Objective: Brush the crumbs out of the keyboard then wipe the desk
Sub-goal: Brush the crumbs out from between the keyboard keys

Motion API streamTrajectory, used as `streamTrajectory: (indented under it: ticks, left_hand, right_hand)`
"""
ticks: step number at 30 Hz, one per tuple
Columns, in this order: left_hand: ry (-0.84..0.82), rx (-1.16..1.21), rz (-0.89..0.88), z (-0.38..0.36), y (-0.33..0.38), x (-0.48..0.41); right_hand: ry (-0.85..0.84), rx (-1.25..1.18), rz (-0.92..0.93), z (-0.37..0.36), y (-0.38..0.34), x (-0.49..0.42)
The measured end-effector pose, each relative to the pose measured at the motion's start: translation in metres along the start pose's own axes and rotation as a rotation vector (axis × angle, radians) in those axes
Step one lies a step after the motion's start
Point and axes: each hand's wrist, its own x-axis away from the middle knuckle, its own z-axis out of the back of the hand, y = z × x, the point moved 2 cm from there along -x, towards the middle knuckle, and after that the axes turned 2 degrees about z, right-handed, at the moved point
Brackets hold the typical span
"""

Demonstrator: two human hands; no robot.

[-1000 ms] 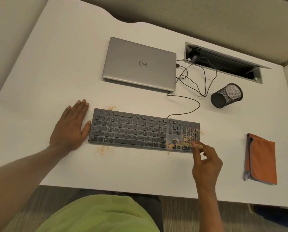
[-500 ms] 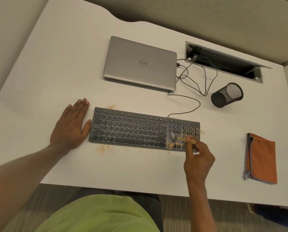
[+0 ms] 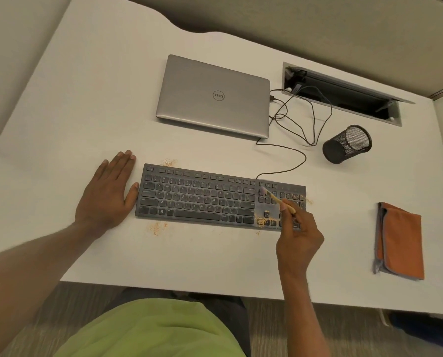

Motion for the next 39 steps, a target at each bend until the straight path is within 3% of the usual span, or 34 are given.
streamTrajectory:
  ticks: [4,9,14,17,20,23,32,39]
  left_hand:
    - [0.000,0.004,0.003,0.000,0.000,0.000]
    - [0.003,0.008,-0.001,0.000,0.000,0.000]
    - [0.011,0.008,-0.001,0.001,0.001,0.000]
    - [0.012,0.004,-0.003,0.001,0.001,0.000]
    - [0.011,0.005,-0.001,0.001,0.001,0.000]
    - [0.006,0.004,-0.001,0.001,0.001,0.000]
    - [0.014,0.013,0.000,-0.001,-0.001,0.000]
    - [0.015,0.014,-0.001,0.000,0.000,0.000]
  right_hand:
    - [-0.005,0.041,0.082,0.001,0.004,-0.009]
    - [-0.234,0.177,0.218,-0.001,0.004,-0.017]
    - [-0.124,0.323,0.224,0.014,0.011,-0.021]
    - [-0.081,0.200,0.145,0.018,0.011,-0.020]
    - [-0.199,0.106,0.149,0.012,0.007,-0.023]
    - [-0.273,0.158,0.182,0.008,0.007,-0.030]
    - [0.020,0.428,0.101,0.043,0.026,-0.035]
    - [0.050,0.054,-0.046,0.006,-0.002,-0.012]
